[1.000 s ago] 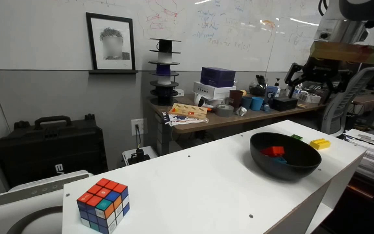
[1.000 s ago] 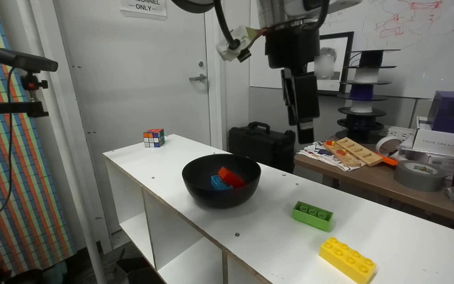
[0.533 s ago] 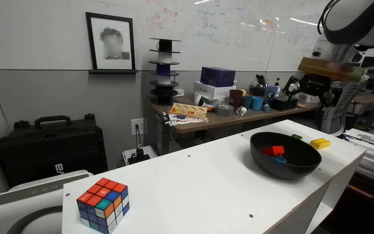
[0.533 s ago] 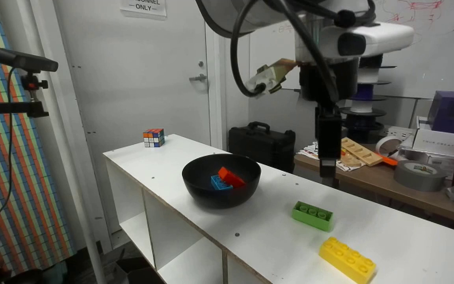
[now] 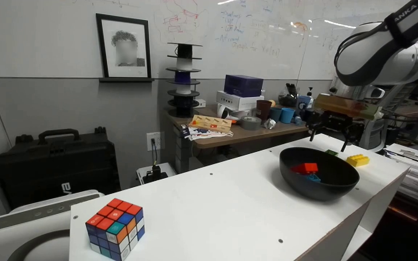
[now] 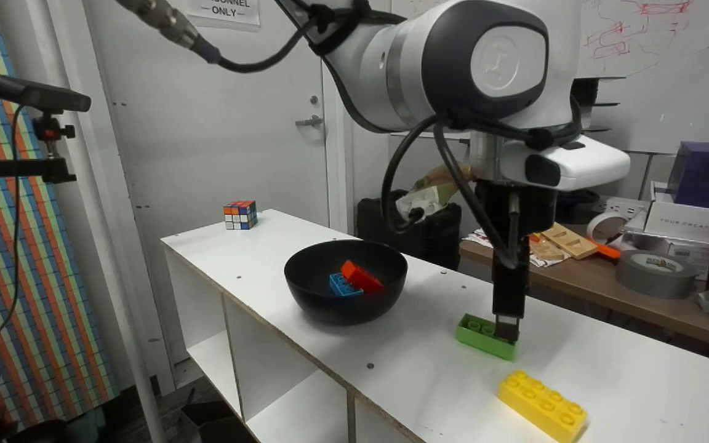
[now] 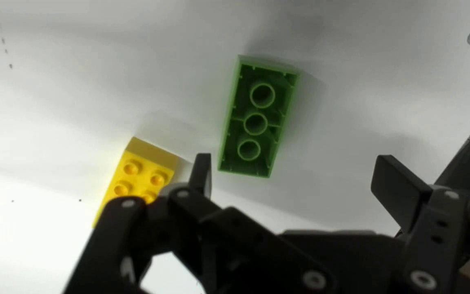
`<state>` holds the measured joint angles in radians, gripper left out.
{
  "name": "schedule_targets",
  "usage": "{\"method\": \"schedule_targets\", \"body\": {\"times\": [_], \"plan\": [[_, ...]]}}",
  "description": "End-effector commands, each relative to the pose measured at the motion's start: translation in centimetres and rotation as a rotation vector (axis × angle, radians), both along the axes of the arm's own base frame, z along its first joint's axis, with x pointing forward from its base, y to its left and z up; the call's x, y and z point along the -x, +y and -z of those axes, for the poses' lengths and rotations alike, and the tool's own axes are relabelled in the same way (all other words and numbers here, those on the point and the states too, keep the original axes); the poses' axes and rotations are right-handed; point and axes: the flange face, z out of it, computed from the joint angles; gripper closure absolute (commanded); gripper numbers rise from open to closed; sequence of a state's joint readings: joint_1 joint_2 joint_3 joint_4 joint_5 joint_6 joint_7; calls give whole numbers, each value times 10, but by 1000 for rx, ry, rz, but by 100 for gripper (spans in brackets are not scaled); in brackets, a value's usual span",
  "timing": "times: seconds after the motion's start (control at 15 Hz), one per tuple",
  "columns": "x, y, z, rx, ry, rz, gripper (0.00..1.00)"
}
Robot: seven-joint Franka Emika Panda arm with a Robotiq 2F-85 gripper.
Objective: Pick up the green, orange, blue and yellow from the table and put them in the bowl
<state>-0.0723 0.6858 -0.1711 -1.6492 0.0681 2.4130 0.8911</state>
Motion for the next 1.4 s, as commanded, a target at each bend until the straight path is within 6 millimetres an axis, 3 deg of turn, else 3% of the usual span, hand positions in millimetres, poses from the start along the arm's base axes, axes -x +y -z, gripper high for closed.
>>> {"method": "schedule_targets", "body": {"times": [0.0,0.2,0.27,0.4,0.6,0.87,1.07,1.33], "plan": [[-13,7,8,-15,15,24,0],[-14,8,18,-17,35,31,0],[-14,9,20,-17,41,28,25],[-16,13,22,-13,46,18,34],[-17,22,21,-5,45,3,58],[-12,50,-1,0,9,-38,89],[-2,84,-28,5,-24,-86,89],[28,141,-74,25,-66,-193,89]]}}
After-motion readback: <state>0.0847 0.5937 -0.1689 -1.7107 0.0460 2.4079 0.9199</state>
